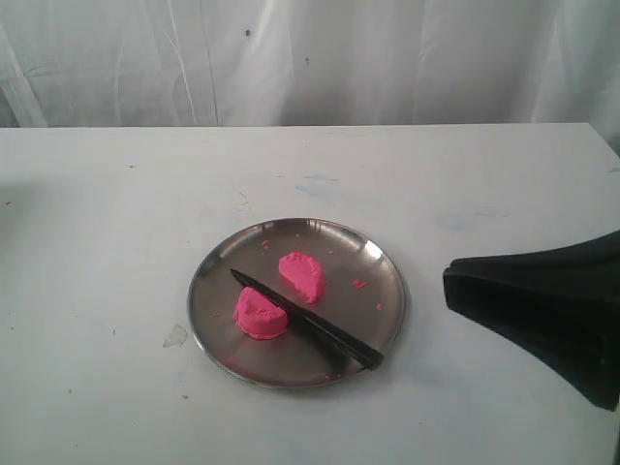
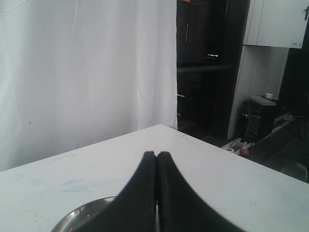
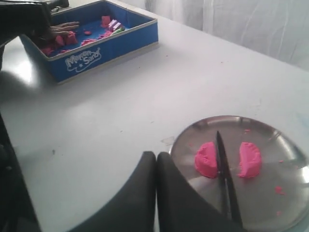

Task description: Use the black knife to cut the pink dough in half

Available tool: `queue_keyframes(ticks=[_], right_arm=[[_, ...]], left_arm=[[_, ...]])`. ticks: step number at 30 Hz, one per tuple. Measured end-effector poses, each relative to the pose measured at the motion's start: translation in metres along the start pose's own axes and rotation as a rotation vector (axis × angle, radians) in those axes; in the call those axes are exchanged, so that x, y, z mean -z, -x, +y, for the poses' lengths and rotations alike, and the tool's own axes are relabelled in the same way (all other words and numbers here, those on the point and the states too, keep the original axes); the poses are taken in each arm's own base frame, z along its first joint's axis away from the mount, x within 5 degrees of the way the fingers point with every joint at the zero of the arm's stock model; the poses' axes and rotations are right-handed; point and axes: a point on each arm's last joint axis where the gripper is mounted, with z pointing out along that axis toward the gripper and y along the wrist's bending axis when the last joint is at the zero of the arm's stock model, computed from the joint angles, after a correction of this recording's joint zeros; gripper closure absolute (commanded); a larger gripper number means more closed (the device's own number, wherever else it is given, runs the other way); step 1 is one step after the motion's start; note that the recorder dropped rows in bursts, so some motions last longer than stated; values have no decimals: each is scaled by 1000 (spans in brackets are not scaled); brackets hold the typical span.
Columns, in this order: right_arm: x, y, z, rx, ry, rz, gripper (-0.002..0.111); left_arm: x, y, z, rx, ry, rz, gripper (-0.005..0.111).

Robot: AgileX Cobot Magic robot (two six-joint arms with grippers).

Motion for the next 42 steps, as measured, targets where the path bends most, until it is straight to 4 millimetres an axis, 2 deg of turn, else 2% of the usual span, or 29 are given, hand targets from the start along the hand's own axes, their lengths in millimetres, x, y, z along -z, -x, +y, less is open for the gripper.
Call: queue_keyframes(ticks=[6,13,18,22,27,34,39,42], right_arm=[[4,-18,-16,31,-137,-58,108],[14,-69,-36,-18,-365,-97,108],[23,-107,-40,-103,-485,-128,108],[27,-127,-41,-169,-556,-189,108],[28,-141,-40,-178,-578,-226,108],[29,-142,-42,-167,-600,-278,108],[31,-148,-45,-63,-665,-253,108],[31,-151,-45,-62,-672,-208,108]], left_arm=[[0,0,0,0,-2,0,105],[0,0,0,0,-2,0,105],[0,0,0,0,-2,0,105],[0,0,0,0,-2,0,105],[0,0,0,0,-2,0,105],[0,0,0,0,-2,0,105],[0,0,0,0,-2,0,105],[0,0,0,0,-2,0,105]])
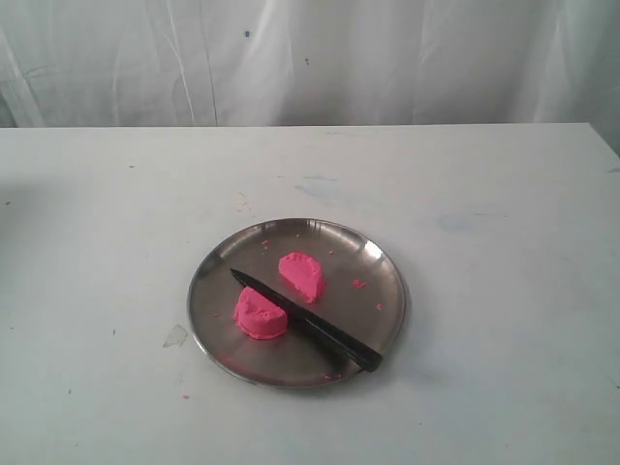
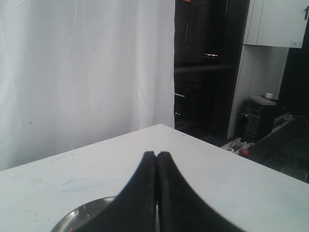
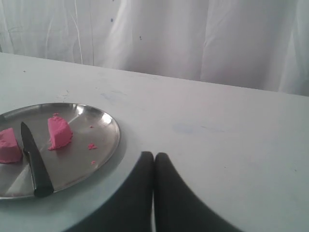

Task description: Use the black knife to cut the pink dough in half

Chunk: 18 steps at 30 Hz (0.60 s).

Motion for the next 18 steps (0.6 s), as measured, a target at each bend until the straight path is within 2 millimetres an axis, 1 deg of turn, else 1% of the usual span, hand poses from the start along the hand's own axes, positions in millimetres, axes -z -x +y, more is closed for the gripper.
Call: queue_keyframes(ticks=[18], right_arm=[[0,-1,0,-8,-1,13,108]], left_arm=[[0,0,0,0,0,0,105]])
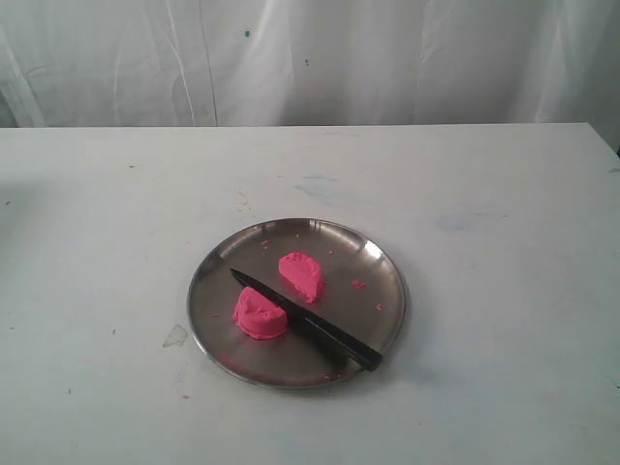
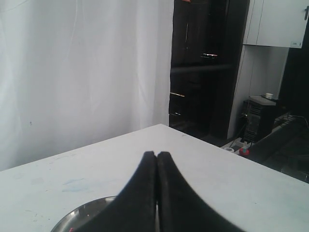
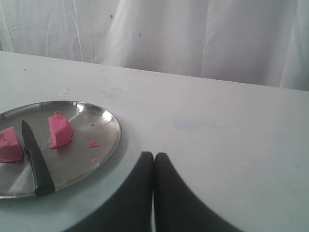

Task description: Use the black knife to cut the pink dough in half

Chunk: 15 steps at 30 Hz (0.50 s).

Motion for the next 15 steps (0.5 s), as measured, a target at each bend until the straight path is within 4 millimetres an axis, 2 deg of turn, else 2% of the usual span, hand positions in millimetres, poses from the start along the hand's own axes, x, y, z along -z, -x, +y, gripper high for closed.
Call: queue_keyframes(ticks=[7,10,11,13,15], right_arm=[[0,0,0,-2,0,0,108],[0,0,0,-2,0,0,108],[0,0,0,-2,0,0,108],[0,0,0,-2,0,0,108],[0,0,0,-2,0,0,108]], left_arm=[[8,2,-4,-29,-7,-32,105],[15,-11,-6,-14,1,136,105],[20,-19,-2,48,75,229,105],[27,-28,7,131,203,293,105],[33,-36,13,147,288,281,105]])
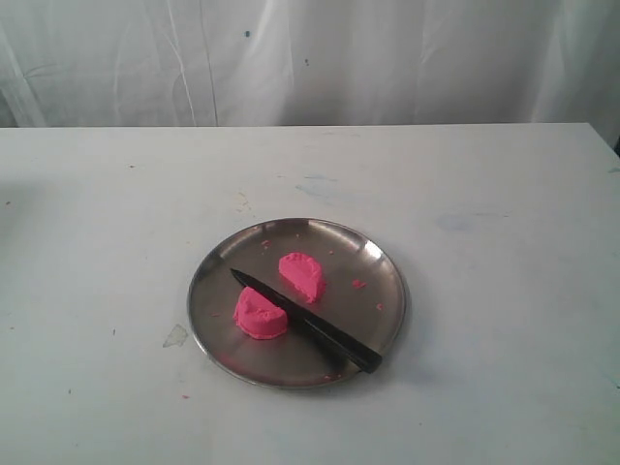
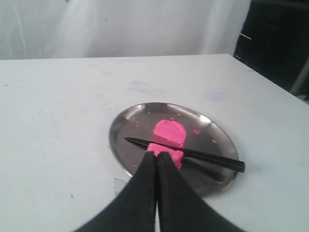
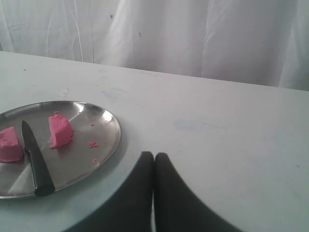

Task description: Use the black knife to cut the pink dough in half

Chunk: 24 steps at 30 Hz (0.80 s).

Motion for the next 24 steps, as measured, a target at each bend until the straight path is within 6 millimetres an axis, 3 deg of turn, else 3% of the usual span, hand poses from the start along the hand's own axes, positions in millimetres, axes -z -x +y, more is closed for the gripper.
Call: queue_keyframes(ticks=[9,24], right_arm=[[0,0,0,-5,1,0,108],[0,0,0,-7,1,0,108]], left_arm=[[-8,-43,16,-9,69,-25,105],[-14,-77,21,2,69,132,105]])
